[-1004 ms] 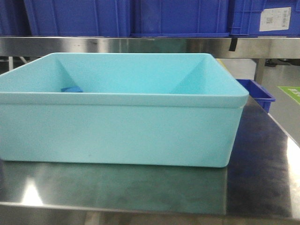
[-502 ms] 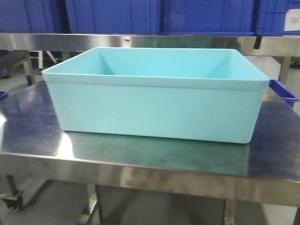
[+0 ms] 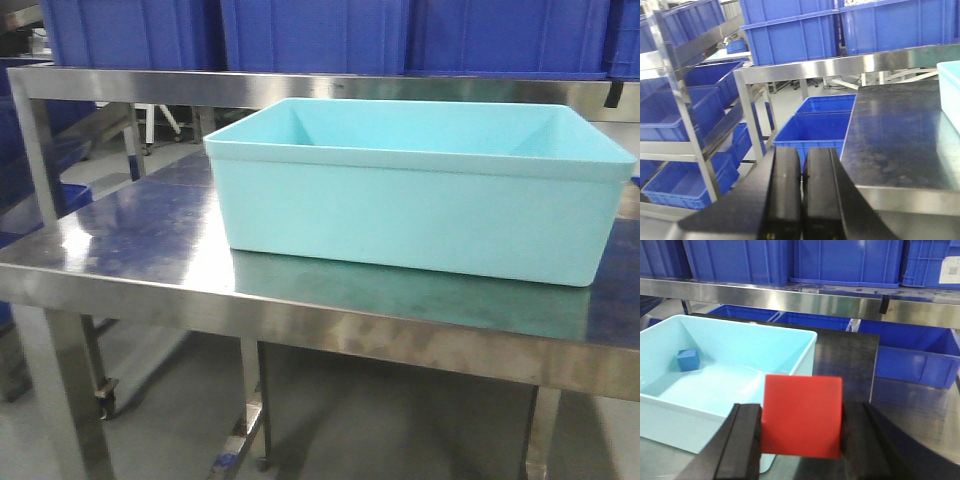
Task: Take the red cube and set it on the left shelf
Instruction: 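Back the base away from the table, turning toward the room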
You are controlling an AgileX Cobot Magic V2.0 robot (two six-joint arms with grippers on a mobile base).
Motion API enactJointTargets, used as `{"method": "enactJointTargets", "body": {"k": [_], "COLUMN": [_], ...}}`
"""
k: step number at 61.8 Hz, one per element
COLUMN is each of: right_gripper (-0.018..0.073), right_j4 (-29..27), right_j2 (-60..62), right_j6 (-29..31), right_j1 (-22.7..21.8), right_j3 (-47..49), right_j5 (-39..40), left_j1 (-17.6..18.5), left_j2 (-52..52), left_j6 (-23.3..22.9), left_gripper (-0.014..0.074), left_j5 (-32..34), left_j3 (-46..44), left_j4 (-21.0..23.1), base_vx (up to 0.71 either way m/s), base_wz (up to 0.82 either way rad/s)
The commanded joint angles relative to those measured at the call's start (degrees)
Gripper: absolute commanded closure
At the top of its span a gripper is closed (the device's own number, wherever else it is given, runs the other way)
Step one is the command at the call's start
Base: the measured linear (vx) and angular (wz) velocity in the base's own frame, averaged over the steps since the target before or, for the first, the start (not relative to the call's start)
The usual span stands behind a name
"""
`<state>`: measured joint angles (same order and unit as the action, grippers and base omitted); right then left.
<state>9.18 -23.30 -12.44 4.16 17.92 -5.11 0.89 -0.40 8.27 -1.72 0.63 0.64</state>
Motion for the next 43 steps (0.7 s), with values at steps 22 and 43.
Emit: {"method": "enactJointTargets", "body": {"k": [22, 43], "right_gripper": [0.0501, 0.0501], "right_j4": [0.55, 0.55], "right_j2": [-0.08, -0.08], "right_j6": [0.29, 0.29], "right_j1": [-0.29, -0.29], "right_j3": [1.64, 1.64], "right_j5": [4.80, 4.80], "left_j1": [0.31, 0.31], "left_j2": [0.40, 0.40], "left_j6": [0.03, 0.03], "left_gripper": [0.0491, 0.0491], "left_j5": [5.20, 5.20], "left_j3": [1.26, 1.26], "left_j4": [0.27, 0.27], "base_vx": [-0.06, -0.06], "base_wz": [0.27, 0.47]}}
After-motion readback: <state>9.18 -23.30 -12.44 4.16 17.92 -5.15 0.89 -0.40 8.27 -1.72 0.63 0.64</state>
